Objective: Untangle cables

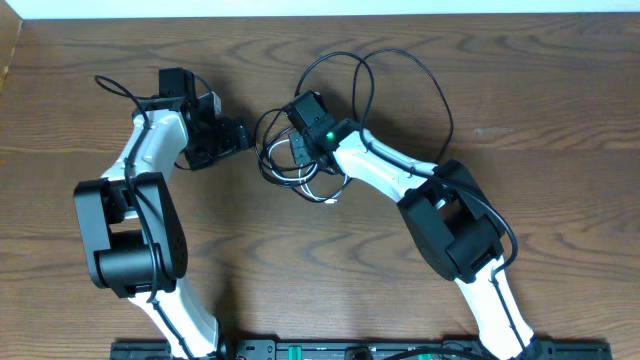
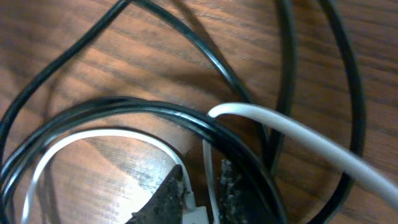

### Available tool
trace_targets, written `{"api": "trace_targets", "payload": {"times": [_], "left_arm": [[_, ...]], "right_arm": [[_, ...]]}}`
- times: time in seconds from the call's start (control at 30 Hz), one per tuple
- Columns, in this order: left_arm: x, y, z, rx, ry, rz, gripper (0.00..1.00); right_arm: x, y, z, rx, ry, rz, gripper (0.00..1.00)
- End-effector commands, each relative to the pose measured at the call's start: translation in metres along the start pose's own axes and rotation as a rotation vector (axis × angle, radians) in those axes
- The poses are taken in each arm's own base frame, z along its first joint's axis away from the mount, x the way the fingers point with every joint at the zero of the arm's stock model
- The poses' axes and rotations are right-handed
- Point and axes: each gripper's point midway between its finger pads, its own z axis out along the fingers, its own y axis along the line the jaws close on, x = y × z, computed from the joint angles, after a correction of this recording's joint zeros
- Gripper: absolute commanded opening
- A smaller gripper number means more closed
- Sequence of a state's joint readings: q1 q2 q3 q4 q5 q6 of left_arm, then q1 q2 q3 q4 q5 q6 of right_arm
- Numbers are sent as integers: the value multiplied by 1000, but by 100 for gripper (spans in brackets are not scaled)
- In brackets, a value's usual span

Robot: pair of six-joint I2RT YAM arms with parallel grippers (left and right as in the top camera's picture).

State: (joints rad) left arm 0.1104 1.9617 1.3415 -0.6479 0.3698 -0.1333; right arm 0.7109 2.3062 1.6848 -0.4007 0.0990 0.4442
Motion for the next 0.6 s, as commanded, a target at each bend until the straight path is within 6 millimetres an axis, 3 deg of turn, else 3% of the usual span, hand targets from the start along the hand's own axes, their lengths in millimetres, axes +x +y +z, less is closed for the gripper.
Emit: {"api": "trace_targets", "payload": {"times": [0.0, 0.1, 0.27, 0.37, 0.5, 0.57], "left_arm": [[-11, -8, -15, 23, -43, 21, 93], [-13, -7, -19, 22, -53, 61, 92], [-22, -3, -58, 51, -133, 84, 87], [-17, -31, -74, 233, -164, 215, 87], [7, -82, -89, 568, -188, 483, 86], [14, -89, -92, 639, -197, 536, 88]], "right_arm": [[28, -16, 20, 65, 49, 30, 4], [28, -15, 20, 60, 49, 29, 1], [17, -3, 6, -59, 69, 60, 1], [4, -4, -6, -126, 66, 90, 1], [-4, -7, -14, -225, 99, 175, 1], [-4, -6, -16, -276, 129, 208, 1]]}}
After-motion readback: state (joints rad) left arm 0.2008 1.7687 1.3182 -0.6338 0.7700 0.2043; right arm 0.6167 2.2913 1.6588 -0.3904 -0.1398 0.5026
